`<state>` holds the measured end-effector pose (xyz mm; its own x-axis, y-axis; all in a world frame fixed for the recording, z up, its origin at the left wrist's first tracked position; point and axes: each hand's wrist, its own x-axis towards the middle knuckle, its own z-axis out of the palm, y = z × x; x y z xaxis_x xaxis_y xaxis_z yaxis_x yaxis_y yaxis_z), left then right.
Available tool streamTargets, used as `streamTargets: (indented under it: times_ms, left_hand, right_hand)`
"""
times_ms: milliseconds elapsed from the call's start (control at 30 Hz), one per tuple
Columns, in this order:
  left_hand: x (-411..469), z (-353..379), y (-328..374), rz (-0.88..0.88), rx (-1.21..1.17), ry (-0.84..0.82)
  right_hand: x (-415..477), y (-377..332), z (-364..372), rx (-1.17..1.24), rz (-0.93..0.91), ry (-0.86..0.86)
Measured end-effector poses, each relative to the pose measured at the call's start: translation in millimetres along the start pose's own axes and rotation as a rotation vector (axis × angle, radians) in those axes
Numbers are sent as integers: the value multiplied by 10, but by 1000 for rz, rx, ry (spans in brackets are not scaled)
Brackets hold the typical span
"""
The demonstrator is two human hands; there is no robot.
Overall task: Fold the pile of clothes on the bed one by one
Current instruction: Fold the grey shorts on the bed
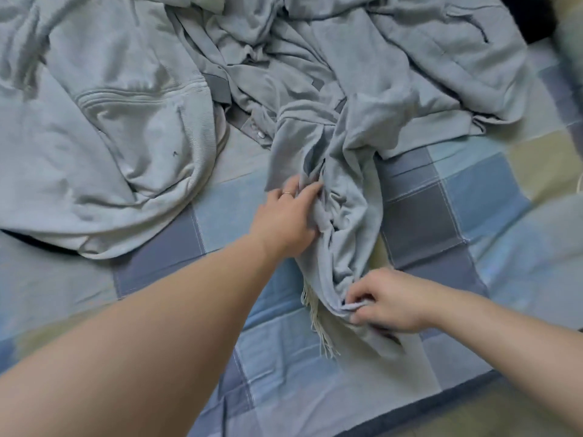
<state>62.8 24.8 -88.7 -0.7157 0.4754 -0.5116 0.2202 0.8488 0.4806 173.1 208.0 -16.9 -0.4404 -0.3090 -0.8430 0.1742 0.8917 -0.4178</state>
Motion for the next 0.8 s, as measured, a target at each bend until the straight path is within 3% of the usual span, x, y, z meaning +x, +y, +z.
streamTargets:
  times_ms: [67,133,200,333,467,567,700,800]
  left_hand:
    - [45,104,13,46,18,-71]
    - [40,155,20,55,-35,-18]
    - [-49,172,30,37,-79,13]
    - [-437,273,50,49,-124,-174]
    - [-948,355,13,10,-171,-362]
    - [-1315,366,-30,-24,-218,-442]
    - [-1867,305,-159,-126,-337,-470]
    - [-2394,117,-171,-199,-623,-331]
  right_hand:
    - [-4,119,-74,223,57,255]
    - [111,248,-199,343,145,597]
    - [297,299,-317,480,231,760]
    - [647,163,-463,923,422,682]
    - [703,-30,-353,964,491,811]
    - [569,-178,-145,975,423,750]
    - [173,-491,142,1000,339,676]
    - [-331,-876,277,1101,291,593]
